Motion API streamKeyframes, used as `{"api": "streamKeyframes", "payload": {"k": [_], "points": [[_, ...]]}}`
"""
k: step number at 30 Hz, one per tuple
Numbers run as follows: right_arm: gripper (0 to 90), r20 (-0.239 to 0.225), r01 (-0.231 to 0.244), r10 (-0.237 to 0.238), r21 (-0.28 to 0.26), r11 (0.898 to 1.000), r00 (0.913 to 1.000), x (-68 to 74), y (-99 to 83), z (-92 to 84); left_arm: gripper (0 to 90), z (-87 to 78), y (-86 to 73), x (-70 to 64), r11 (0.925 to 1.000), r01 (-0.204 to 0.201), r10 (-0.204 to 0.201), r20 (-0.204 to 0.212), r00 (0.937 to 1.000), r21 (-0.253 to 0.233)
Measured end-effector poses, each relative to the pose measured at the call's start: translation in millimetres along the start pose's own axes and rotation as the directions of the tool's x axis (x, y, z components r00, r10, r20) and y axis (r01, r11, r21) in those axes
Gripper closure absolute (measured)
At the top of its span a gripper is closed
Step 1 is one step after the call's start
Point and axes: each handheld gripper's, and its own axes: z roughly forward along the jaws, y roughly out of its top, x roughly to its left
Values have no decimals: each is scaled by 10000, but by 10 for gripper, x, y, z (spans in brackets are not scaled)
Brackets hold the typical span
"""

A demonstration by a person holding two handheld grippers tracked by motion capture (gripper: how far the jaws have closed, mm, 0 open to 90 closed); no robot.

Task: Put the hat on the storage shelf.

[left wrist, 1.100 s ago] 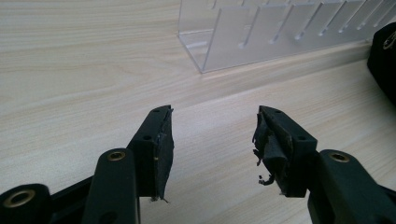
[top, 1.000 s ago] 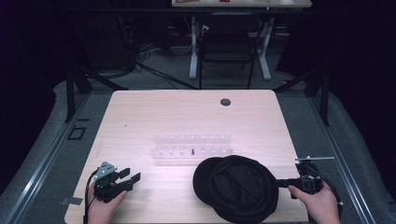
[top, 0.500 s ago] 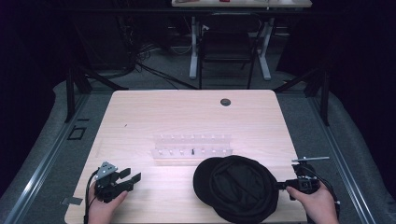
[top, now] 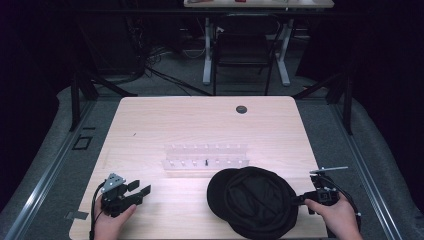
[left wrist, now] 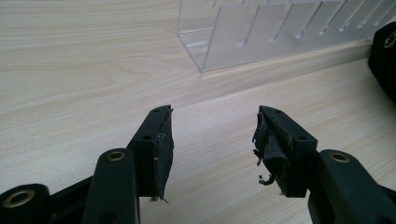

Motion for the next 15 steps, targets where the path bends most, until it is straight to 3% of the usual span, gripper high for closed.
{"api": "streamKeyframes", "payload": {"k": [8,15], "points": [[842,-138,-74,80,365,9993,9999,9,36,23,465,-3,0,5,9999,84,-84,-28,10000,-68],[878,-867,-83,108,286,9996,9962,17,79,-98,465,-9,1,7,9999,81,-81,-68,9999,-98]]}}
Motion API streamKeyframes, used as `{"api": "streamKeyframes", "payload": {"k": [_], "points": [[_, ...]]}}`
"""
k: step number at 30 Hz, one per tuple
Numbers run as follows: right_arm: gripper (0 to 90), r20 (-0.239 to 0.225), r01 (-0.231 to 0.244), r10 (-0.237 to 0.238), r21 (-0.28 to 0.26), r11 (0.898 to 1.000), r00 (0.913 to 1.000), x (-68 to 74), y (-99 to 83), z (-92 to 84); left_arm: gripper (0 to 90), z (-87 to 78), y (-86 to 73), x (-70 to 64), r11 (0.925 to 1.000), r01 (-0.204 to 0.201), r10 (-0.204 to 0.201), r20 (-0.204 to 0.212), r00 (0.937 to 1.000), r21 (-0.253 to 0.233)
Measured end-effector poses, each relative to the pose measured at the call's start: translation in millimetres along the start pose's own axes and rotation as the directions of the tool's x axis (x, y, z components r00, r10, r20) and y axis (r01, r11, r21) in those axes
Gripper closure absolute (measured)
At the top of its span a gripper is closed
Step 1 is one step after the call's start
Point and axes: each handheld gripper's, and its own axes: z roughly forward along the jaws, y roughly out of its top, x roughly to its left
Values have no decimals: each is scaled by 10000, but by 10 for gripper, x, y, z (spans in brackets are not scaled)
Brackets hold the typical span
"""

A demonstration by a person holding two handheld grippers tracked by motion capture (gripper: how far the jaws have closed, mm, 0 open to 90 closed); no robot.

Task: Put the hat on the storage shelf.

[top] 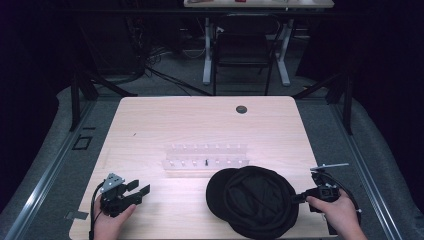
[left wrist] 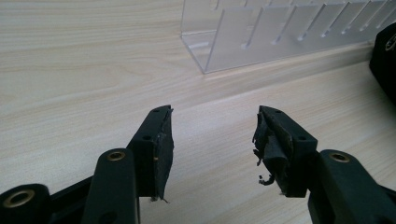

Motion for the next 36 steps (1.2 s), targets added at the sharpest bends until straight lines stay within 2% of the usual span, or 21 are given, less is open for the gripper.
{"api": "streamKeyframes", "payload": {"k": [8,13,15,23,26,29,34,36], "points": [[880,-450,47,-62,-337,9994,9990,134,45,-147,465,1,0,1,10000,2,-2,-12,10000,-2],[880,-816,187,-215,-349,9992,9964,216,79,-230,465,1,-1,-4,10000,-20,20,-23,10000,2],[880,-1002,53,-101,-474,9989,9949,253,93,-261,465,1,0,-7,10000,-24,24,-20,10000,-2],[881,-1961,-27,-98,-631,9980,9805,349,166,-367,465,2,-1,-6,10000,-25,25,-26,10000,5],[880,-2219,-64,-121,-824,9966,9750,401,192,-396,465,4,-2,-7,10000,-29,29,-15,10000,37],[880,-2213,42,-233,-867,9962,9749,435,210,-421,465,4,-2,-8,10000,-29,29,-17,10000,37],[880,-2683,172,-399,-864,9961,9625,527,260,-454,464,7,-4,-13,10000,-32,32,-18,10000,17],[880,-2974,-2,-270,-911,9958,9544,560,278,-455,464,6,-3,-15,10000,-40,40,-9,10000,17]]}}
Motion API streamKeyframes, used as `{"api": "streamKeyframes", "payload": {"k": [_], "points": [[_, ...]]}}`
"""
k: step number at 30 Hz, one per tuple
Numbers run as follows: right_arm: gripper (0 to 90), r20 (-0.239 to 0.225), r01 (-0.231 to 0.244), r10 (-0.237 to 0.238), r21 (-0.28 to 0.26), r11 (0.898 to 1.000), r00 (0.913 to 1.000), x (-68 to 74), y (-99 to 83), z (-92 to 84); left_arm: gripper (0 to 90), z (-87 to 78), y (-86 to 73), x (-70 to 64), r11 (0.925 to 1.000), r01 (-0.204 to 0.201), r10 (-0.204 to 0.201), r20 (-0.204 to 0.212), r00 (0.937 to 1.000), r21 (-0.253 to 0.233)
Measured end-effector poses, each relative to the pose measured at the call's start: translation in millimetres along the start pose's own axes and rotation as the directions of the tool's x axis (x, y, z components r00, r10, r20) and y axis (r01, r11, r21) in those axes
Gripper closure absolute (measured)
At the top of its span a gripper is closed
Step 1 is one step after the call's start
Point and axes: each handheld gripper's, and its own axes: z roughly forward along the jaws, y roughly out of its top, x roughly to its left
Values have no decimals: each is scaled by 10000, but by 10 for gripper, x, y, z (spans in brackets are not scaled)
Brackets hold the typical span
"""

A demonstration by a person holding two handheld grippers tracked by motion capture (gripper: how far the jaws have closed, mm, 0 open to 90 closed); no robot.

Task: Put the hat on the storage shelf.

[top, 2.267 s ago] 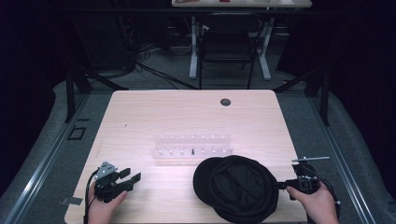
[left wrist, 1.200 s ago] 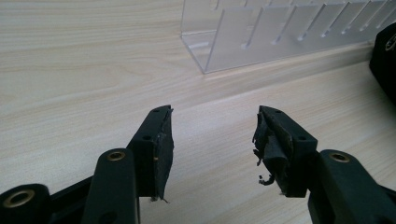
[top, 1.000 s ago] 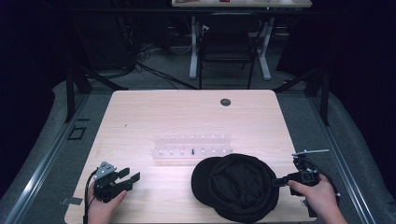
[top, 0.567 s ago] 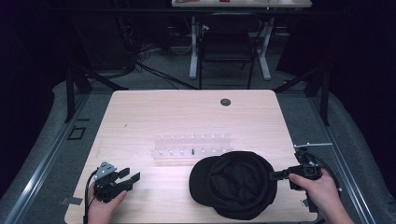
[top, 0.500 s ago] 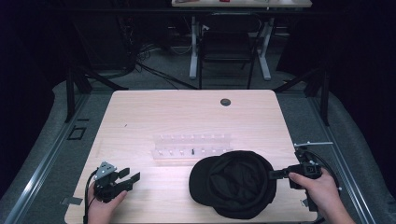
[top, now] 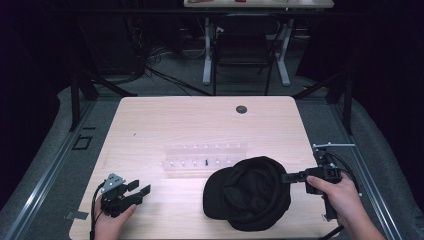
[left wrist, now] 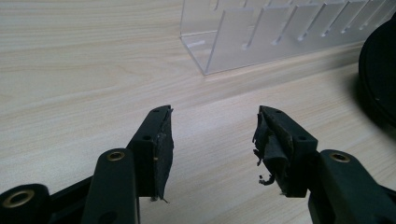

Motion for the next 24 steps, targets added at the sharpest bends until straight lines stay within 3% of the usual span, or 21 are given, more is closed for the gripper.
{"api": "streamKeyframes", "payload": {"k": [6,24], "points": [[882,-598,-135,129,-102,9999,9981,103,56,37,464,-11,4,19,9999,89,-89,-50,9999,-54],[885,-1593,313,-343,-213,9993,9866,466,219,68,464,-19,7,38,9999,124,-125,-50,9999,-118]]}}
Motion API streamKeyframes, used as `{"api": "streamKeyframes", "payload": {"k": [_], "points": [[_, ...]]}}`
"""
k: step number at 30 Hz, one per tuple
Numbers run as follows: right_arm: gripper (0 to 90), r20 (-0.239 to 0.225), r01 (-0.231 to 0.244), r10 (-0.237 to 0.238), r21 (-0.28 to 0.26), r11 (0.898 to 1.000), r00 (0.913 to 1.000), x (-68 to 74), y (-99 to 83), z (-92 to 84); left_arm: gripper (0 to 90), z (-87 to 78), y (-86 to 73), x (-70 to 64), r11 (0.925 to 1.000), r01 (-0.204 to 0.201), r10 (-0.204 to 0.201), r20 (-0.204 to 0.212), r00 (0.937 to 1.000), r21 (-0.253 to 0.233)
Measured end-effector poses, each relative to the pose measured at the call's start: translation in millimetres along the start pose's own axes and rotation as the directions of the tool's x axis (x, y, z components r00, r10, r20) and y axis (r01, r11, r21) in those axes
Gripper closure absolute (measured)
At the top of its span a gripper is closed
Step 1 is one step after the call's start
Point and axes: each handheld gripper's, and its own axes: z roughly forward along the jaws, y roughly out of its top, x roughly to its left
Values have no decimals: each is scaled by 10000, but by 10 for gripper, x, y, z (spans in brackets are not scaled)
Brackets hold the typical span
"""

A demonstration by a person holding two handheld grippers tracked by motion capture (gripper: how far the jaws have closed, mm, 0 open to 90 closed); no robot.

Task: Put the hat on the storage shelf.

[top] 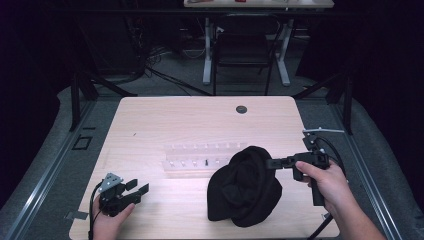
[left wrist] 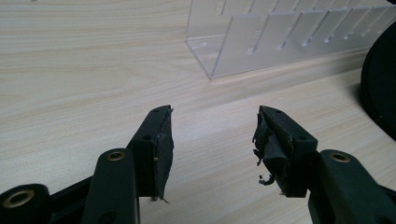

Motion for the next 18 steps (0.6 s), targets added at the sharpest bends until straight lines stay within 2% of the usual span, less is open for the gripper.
{"api": "streamKeyframes", "payload": {"k": [7,12,18], "points": [[886,-161,179,-183,-224,9996,9997,129,27,-23,464,4,-3,-5,10000,0,0,66,10000,74],[885,-91,480,-483,-377,9981,9988,291,67,-83,464,1,0,-4,9999,-21,21,70,10000,101],[885,-105,544,-551,-581,9968,9984,366,128,-165,464,14,-2,-15,9999,-44,43,90,10000,121]]}}
